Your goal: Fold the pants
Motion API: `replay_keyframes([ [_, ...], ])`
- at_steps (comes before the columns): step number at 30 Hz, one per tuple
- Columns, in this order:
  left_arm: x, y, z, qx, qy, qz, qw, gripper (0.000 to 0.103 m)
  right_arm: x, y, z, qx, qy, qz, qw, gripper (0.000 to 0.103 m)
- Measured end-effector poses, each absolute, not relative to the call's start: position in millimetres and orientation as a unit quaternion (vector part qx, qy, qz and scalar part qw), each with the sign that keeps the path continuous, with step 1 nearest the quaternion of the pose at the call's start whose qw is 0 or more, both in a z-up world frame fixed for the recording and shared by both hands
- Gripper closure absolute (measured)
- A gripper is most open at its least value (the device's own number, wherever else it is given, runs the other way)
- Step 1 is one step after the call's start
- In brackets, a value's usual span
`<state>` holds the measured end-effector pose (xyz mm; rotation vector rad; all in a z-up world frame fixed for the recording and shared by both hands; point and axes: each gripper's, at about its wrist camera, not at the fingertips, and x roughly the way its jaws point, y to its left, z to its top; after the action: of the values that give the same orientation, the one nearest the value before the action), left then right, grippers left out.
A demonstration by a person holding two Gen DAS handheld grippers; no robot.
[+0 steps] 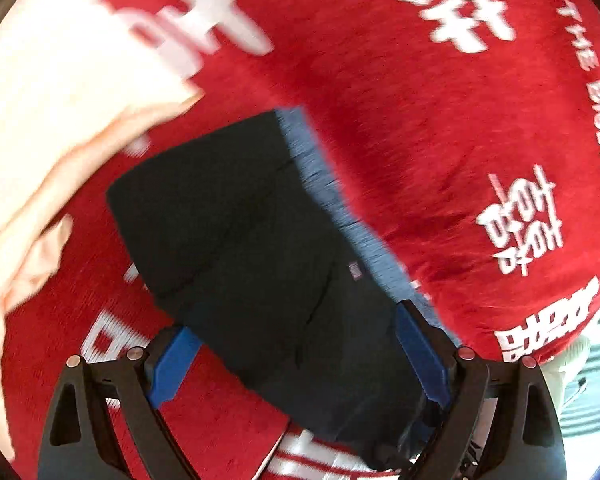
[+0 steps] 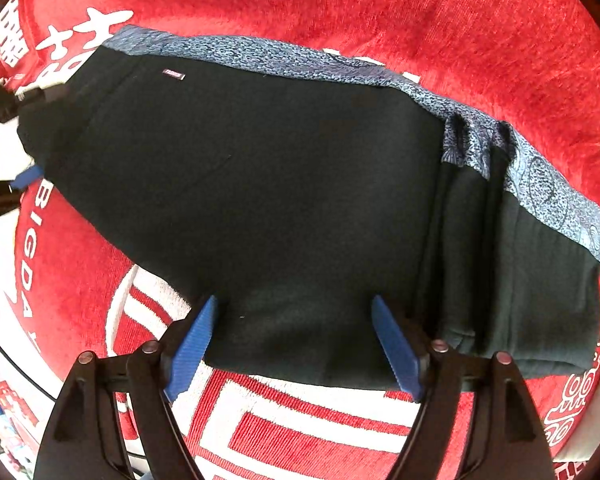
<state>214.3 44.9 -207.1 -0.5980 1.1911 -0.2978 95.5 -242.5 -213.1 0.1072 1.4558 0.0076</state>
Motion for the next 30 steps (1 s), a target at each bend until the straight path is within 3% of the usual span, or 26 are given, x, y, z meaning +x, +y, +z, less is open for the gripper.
replay_keyframes([
  [8,228.8,35.0,-227.7,-0.251,0.59,-0.09,0.762,0.012,94.8,-240.0,-213.8,0.046,0.665,0.006,0.746,0.02],
  [9,229.5,31.9,-227.1,-0.242,0.589,-0.085,0.766,0.017,94.9,-240.1,-212.9,0.046,0.665,0.006,0.746,0.02],
  [11,231.1,27.6,-224.1,-0.214,0.592,-0.069,0.774,0.061,95.1,-241.9,-208.8,0.05,0.663,0.007,0.747,0.02],
  [12,231.9,28.9,-222.7,-0.207,0.593,-0.065,0.776,0.068,95.0,-243.7,-206.2,0.056,0.662,0.007,0.748,0.02],
  [17,225.0,16.5,-199.3,-0.146,0.571,-0.084,0.803,0.075,94.0,-258.6,-187.1,0.077,0.645,0.001,0.76,0.02],
  [24,221.9,-13.5,-163.9,-0.096,0.534,-0.114,0.832,0.076,93.1,-281.0,-175.6,0.101,0.631,-0.015,0.769,0.02],
  [30,217.4,-32.2,-161.4,-0.018,0.525,-0.099,0.845,0.076,135.5,-297.1,-152.0,0.194,0.621,0.045,0.759,0.02],
])
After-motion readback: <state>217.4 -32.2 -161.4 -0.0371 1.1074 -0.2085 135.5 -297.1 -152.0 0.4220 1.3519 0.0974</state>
